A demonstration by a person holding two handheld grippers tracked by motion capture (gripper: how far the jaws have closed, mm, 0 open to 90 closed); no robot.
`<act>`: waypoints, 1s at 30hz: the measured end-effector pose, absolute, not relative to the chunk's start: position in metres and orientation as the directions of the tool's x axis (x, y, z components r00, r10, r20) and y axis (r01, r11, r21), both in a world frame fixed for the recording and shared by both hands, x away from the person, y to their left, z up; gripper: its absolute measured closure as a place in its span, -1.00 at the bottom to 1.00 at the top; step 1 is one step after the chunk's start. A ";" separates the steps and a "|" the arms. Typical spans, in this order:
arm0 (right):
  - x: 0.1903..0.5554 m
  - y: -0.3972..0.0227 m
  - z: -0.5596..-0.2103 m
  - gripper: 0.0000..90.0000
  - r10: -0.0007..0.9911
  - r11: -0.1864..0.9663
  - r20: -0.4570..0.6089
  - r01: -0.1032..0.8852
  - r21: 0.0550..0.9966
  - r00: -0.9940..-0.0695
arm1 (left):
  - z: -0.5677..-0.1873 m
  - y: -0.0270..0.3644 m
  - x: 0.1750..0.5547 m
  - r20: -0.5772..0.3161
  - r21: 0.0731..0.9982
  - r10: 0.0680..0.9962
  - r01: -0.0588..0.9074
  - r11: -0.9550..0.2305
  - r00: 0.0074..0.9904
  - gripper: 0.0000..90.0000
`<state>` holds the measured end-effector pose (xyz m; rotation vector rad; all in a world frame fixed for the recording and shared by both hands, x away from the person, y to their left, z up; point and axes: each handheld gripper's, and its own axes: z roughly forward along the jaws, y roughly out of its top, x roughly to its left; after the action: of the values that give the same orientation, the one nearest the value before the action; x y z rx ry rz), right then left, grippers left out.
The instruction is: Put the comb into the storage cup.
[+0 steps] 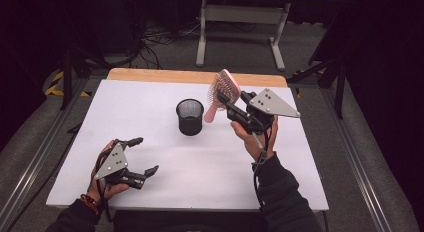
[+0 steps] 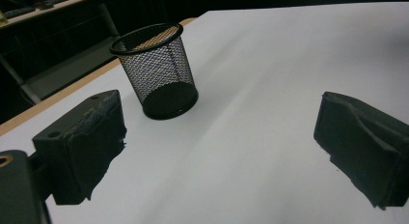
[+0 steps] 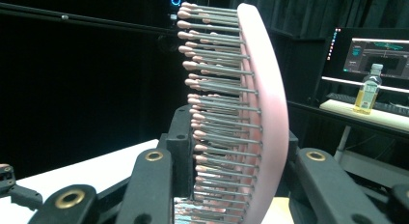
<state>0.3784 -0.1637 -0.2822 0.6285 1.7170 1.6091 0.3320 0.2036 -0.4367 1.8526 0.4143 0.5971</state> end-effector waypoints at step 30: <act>0.433 -0.125 -0.289 0.42 0.761 0.119 -0.133 -0.065 0.991 -0.635 | -0.442 0.213 0.316 0.217 0.940 0.530 -0.029 -0.340 0.820 -0.87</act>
<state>0.4329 -0.1251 -0.2894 0.6794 1.7374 1.5897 0.3159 0.2131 -0.4415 1.8410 0.3806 0.5995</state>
